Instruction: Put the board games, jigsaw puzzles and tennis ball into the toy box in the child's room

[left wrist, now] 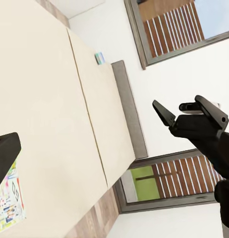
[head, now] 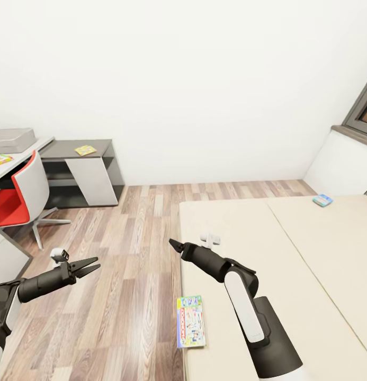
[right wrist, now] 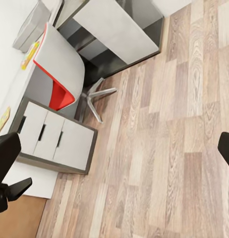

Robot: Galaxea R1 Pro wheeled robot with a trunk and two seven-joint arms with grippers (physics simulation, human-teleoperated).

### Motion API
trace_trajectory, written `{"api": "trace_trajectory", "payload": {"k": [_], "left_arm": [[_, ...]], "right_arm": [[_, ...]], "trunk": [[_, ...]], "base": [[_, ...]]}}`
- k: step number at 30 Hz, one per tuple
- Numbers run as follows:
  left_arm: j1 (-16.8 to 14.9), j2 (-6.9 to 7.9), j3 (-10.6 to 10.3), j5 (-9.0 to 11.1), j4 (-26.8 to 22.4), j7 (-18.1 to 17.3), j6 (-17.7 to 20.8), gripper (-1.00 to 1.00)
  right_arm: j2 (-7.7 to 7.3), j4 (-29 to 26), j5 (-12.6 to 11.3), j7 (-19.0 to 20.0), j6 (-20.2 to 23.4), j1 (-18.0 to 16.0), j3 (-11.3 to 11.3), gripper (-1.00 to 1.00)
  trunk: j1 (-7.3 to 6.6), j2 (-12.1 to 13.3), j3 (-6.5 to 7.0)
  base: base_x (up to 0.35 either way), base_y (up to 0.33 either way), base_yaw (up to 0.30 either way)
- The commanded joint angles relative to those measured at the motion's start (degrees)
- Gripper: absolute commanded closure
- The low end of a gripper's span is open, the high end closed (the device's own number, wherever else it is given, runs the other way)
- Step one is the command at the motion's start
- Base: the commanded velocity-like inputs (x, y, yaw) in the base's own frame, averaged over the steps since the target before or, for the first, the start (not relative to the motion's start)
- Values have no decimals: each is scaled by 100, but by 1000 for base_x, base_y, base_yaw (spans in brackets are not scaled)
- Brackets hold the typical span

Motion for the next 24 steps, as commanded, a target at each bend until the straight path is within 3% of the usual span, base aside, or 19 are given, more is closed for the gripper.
{"api": "trace_trajectory", "payload": {"k": [1, 24], "left_arm": [[-4, 1, 0, -5, 0, -24, 61, -100], [-4, 1, -1, -8, 0, -23, 53, -100]], "right_arm": [[3, -4, 0, 5, 25, -4, -5, -100], [3, -1, 1, -1, 12, -4, -5, -100]], "trunk": [[3, -10, 0], [3, -10, 216]], "base": [[0, 0, 0], [0, 0, 0]]}}
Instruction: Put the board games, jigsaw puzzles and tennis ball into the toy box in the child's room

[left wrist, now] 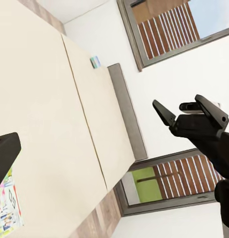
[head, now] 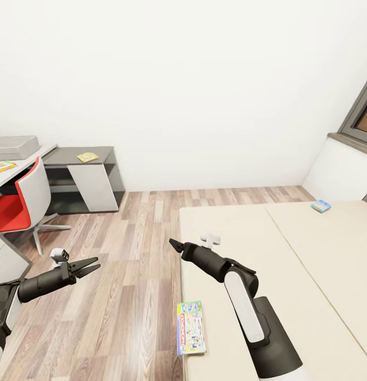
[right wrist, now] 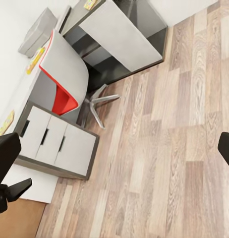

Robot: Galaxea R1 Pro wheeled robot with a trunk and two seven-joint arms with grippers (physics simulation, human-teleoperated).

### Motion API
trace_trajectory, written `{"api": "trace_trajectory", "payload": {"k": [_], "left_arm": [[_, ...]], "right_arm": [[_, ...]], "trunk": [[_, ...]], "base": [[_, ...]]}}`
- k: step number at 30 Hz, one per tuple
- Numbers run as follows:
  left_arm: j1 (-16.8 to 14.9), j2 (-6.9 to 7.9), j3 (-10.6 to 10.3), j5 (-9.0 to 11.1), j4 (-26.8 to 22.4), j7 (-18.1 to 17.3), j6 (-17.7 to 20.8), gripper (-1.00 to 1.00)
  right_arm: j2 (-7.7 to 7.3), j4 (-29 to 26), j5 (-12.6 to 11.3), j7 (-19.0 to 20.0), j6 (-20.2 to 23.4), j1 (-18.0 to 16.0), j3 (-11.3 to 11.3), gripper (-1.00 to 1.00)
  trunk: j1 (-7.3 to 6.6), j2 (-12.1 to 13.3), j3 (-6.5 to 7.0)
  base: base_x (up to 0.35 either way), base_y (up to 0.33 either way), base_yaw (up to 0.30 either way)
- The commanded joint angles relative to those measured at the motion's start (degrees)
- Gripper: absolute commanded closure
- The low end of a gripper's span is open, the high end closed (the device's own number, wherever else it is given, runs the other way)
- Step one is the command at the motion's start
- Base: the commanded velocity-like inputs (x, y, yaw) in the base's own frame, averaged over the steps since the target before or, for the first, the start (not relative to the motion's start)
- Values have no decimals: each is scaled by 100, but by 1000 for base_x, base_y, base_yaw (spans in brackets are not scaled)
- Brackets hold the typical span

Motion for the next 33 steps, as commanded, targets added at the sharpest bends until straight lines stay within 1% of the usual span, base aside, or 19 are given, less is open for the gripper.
{"api": "trace_trajectory", "payload": {"k": [1, 11, 33], "left_arm": [[-4, 1, 1, -5, 0, -25, 60, -100], [-4, 1, 3, -12, 0, -21, 60, -100], [-4, 0, 2, -14, 0, -18, 59, -100]], "right_arm": [[3, 4, 0, 4, 26, -4, -5, -100], [3, 184, 35, 2, 21, -4, 10, -100], [3, 221, 49, 2, 19, -4, 4, -100]], "trunk": [[4, -11, -1], [4, -11, 93], [4, -11, 300]], "base": [[0, 0, 0], [0, 0, 0], [0, 0, 0]]}}
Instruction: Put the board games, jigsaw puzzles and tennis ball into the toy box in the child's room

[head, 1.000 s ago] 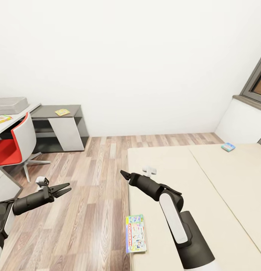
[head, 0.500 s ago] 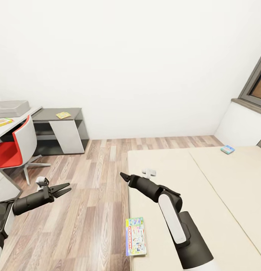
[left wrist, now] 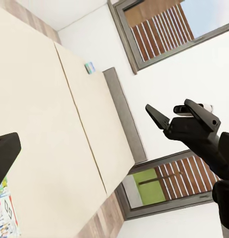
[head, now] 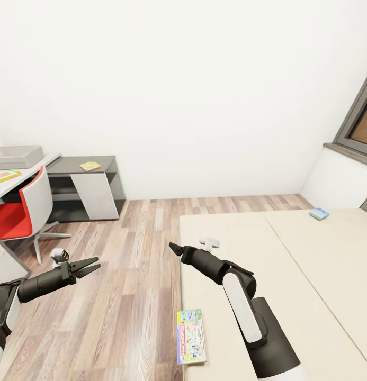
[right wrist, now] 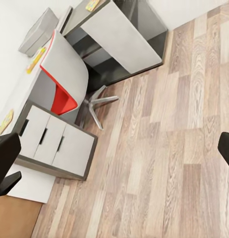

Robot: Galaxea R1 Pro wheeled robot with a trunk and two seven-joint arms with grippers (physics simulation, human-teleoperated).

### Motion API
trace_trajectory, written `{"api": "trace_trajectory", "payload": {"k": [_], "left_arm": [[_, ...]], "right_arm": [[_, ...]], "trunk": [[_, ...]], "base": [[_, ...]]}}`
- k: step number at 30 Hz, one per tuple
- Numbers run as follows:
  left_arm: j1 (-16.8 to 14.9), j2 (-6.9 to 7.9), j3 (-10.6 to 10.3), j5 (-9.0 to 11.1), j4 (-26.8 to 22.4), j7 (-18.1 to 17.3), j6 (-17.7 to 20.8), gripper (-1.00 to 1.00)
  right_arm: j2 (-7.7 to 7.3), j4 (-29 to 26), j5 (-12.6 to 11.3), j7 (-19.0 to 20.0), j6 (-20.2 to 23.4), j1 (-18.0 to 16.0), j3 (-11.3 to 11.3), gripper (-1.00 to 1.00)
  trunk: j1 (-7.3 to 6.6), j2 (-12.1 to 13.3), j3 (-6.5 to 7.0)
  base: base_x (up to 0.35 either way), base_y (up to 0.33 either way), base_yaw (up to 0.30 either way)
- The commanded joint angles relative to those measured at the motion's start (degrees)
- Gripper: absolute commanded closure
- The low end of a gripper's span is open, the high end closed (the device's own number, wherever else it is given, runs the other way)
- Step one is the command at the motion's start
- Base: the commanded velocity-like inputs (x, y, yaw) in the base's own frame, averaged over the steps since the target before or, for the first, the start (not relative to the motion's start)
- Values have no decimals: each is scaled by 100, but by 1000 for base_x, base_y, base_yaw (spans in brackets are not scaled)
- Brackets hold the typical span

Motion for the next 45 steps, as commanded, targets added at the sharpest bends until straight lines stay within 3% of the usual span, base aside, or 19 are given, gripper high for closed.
{"api": "trace_trajectory", "payload": {"k": [1, 45], "left_arm": [[-4, 1, 2, -5, 0, -24, 61, -100], [4, -11, -2, -51, 0, 4, 61, -100]], "right_arm": [[2, -4, -1, 4, 26, -5, -5, -100], [2, 162, 6, 6, 20, -5, -28, -100]], "trunk": [[4, -11, -2], [4, -11, 413]], "base": [[0, 0, 0], [0, 0, 0]]}}
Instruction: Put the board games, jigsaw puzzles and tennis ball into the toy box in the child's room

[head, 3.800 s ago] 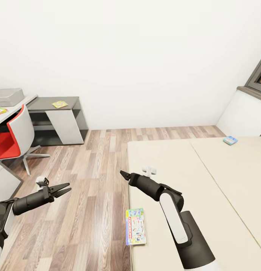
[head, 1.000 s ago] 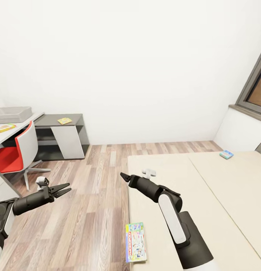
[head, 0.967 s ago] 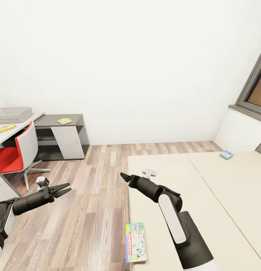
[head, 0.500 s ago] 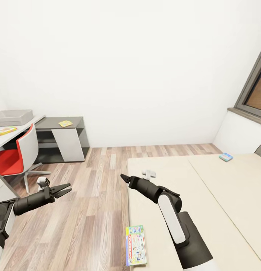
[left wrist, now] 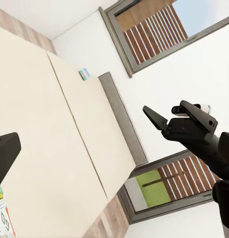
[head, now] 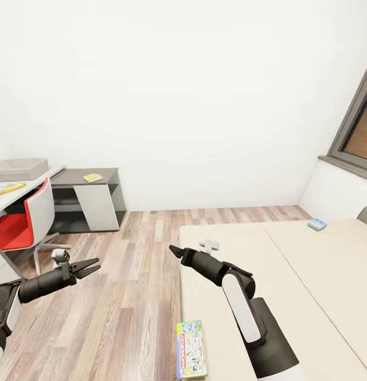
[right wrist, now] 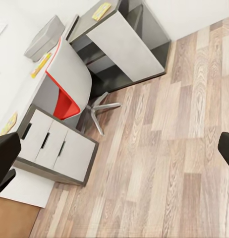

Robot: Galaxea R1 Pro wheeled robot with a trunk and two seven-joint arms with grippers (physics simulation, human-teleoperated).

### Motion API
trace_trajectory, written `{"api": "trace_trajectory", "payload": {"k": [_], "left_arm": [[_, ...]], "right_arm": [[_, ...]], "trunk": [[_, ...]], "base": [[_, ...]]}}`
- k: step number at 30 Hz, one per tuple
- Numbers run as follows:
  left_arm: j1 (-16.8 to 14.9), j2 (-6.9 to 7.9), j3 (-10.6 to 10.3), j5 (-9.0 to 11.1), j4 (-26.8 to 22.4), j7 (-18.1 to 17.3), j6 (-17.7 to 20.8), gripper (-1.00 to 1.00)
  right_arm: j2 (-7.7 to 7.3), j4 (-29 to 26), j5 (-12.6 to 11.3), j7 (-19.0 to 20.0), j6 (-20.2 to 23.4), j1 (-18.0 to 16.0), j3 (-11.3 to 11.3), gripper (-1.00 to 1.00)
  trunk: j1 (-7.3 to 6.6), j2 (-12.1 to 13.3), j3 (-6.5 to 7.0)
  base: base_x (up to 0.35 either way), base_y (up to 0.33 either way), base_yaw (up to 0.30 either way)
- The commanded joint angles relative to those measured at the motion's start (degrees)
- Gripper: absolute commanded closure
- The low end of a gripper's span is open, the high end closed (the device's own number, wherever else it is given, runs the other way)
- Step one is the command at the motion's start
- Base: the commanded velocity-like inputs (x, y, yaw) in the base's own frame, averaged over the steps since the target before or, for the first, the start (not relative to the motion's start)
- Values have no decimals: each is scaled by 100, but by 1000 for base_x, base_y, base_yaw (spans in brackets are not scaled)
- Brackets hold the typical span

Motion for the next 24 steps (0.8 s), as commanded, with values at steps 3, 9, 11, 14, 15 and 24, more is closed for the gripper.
{"api": "trace_trajectory", "payload": {"k": [3, 9, 11, 14, 15, 24], "left_arm": [[-5, 3, 4, 1, 0, -19, 61, -100], [-4, 4, 8, 7, 0, -15, 61, -100], [-4, 6, 9, 10, 0, -15, 61, -100], [-4, 10, 10, 13, 0, -22, 61, -100], [-4, 11, 10, 14, 0, -24, 61, -100], [-4, 15, 12, 21, 0, -28, 61, -100]], "right_arm": [[2, -4, 0, 3, 19, -5, -7, -100], [2, -2, -2, 9, -106, -5, -1, -100], [2, 2, -4, 8, -154, -5, 2, -100], [2, 15, -4, 5, -202, -5, 8, -100], [2, 22, -3, 5, -212, -5, 10, -100], [2, 55, 30, -1, -250, -5, 15, -100]], "trunk": [[4, -12, 16], [4, -12, 73], [4, -12, 91], [4, -12, 120], [4, -12, 129], [4, -12, 214]], "base": [[0, 0, 0], [0, 0, 0], [0, 0, 0], [0, 0, 0], [0, 0, 0], [0, 0, 0]]}}
